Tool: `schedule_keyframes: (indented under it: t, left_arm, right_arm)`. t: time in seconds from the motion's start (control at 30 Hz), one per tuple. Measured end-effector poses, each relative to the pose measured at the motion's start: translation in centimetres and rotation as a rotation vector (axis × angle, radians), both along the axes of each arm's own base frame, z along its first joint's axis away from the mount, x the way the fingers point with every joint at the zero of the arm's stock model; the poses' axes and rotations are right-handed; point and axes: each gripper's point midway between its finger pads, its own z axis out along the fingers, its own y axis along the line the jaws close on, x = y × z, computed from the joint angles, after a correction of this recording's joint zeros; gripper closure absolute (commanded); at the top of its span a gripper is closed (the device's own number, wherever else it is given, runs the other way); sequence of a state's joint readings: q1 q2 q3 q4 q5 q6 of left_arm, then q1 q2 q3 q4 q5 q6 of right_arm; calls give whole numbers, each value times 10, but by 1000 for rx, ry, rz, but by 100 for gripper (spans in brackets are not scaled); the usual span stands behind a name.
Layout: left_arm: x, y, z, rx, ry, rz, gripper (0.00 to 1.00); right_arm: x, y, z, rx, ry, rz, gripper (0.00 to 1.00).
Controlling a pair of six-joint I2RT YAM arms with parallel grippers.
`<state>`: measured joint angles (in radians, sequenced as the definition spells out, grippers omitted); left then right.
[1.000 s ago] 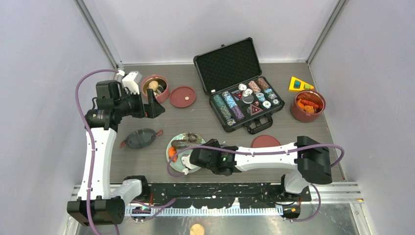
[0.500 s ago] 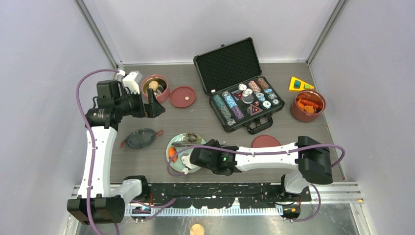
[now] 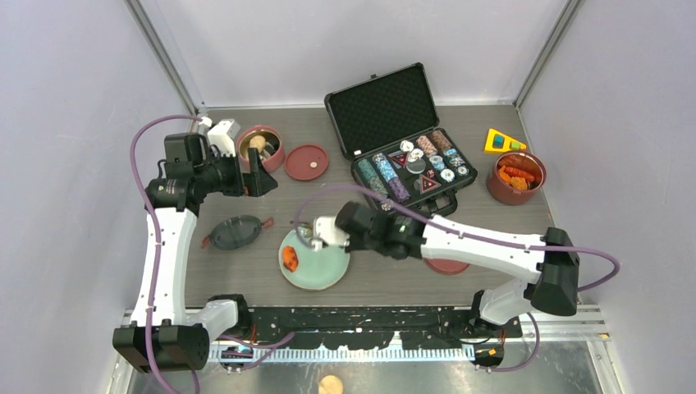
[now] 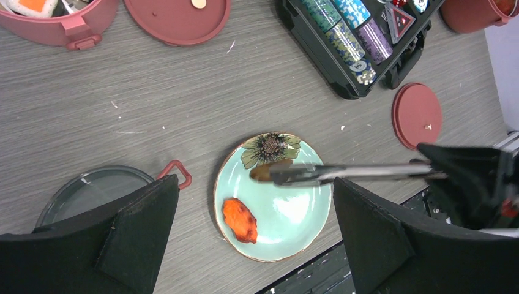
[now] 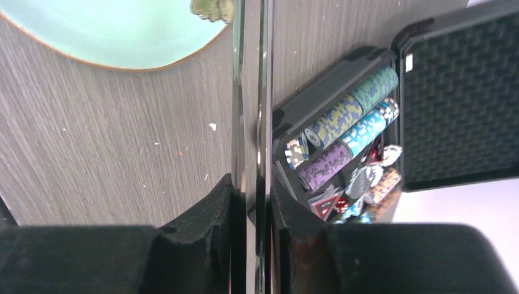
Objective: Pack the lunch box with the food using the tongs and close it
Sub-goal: Pick up the fake food from the plate, then place the fake food in the packing box.
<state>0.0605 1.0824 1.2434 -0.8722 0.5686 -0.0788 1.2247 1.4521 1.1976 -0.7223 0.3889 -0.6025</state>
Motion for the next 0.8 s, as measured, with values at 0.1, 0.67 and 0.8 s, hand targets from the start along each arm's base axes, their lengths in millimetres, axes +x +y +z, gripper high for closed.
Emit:
schedule_keyframes:
  t: [0.1, 0.67, 0.8]
  left_arm:
    - [1, 0, -2, -1, 9, 0, 0]
    - [0, -6, -2, -27, 13, -35, 0]
    - [1, -8, 0, -33, 2, -47, 0]
  right_arm:
    - [18, -10, 19, 103, 82, -102, 93]
    - [93, -191, 64, 488, 343, -793, 93]
    - [95, -252, 66, 511, 325, -964, 93]
